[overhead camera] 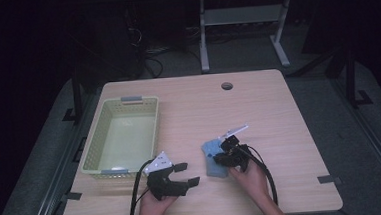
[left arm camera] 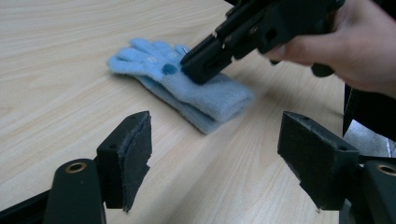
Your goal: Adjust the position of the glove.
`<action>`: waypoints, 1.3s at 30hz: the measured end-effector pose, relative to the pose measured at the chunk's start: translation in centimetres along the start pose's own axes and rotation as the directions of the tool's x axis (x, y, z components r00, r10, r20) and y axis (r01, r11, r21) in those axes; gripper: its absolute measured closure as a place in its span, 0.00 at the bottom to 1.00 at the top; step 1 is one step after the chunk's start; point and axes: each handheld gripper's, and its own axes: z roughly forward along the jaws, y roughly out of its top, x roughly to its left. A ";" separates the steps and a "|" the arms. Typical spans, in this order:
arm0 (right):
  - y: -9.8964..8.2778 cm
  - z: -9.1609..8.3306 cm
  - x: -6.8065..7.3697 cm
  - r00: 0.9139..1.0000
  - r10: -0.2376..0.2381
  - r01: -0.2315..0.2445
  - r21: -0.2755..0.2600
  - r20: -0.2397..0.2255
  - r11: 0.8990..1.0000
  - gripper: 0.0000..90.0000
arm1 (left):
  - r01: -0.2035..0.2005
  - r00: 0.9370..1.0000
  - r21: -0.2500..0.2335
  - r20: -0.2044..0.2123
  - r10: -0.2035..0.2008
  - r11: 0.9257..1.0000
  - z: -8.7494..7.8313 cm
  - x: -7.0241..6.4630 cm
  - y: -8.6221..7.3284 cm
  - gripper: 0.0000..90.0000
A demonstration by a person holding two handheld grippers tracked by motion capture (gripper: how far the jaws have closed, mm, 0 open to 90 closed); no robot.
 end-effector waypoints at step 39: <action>-7.0 -1.5 -4.1 0.805 0.461 -0.518 -0.063 -0.374 0.853 0.62 | 0.559 0.821 0.150 0.041 -0.570 0.816 6.6 3.1 1.6 0.53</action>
